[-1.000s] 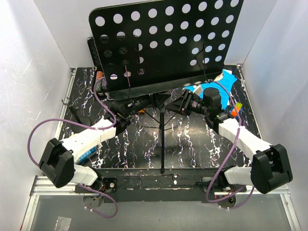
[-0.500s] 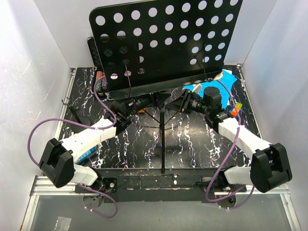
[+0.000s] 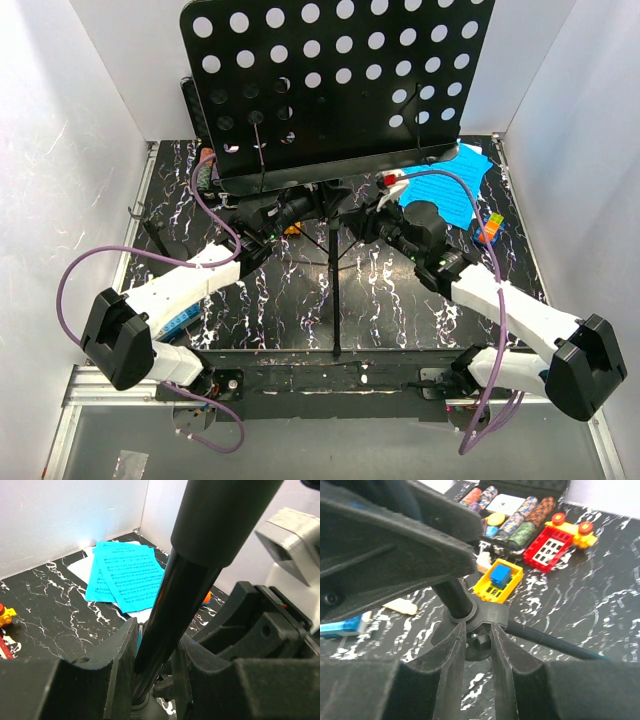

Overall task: Pack up the instrument practice props
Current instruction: Unscrew the knob on the music stand.

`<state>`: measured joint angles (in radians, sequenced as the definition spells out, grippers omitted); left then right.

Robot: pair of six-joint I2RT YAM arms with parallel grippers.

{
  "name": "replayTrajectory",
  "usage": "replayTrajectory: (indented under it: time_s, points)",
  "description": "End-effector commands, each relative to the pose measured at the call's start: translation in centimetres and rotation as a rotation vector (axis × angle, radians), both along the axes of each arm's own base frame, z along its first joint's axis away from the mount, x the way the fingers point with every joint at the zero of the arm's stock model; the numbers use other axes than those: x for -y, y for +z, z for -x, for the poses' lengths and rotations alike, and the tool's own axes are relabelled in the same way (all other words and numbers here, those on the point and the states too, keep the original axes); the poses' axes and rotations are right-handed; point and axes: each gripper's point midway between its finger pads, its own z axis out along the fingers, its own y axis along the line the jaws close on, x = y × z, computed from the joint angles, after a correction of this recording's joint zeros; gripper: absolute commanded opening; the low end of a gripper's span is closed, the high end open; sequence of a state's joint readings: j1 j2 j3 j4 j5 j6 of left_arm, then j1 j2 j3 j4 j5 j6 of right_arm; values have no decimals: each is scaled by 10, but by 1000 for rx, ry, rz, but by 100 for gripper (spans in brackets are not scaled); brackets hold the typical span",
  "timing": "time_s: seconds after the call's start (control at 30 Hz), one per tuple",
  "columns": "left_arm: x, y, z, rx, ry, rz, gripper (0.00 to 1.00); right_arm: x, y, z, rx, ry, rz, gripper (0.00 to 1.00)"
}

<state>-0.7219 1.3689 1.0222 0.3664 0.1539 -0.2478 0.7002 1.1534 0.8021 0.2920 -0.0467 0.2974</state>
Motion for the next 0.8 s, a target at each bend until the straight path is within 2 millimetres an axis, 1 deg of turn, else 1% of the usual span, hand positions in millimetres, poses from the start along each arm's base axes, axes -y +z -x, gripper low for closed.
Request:
replayTrajectory:
  time_s: [0.0,0.13,0.17,0.2,0.27,0.3,0.33,0.37,0.4,0.47,0.5,0.53,0.57,0.63,0.77]
  points:
    - [1,-3,7,-133,1,54,0,-3,-23,4,154,-16,223,1]
    - [0,-6,9,-141,-2,51,0,-7,-36,7,304,-42,384,1]
    - [-1,-7,9,-143,1,49,0,-4,-37,5,309,-66,403,1]
    - [-3,-7,10,-142,6,47,0,0,-34,4,289,-98,397,1]
    - [-6,-10,11,-140,16,38,0,11,-20,5,199,-171,325,1]
    - [-8,-9,11,-136,23,37,0,14,-12,5,148,-184,273,13]
    - [-9,-8,11,-131,28,35,0,13,-9,11,105,-161,239,27]
    - [-11,-8,11,-128,35,31,0,13,-4,15,61,-138,195,36]
    - [-13,-7,11,-123,39,31,0,15,2,15,27,-128,152,48]
    - [-15,-6,12,-119,44,28,0,15,2,23,-89,-102,72,65]
    - [-16,-5,11,-119,49,28,0,15,4,24,-145,-78,28,68]
    - [-16,-4,12,-118,49,27,0,13,4,26,-205,-58,-21,70]
    - [-17,-3,11,-119,50,28,0,12,-5,31,-298,-24,-49,70]
    - [-17,-2,12,-119,49,26,0,10,-11,37,-420,23,-132,70]
    - [-19,6,12,-106,51,30,0,3,-9,40,-545,114,-293,63]
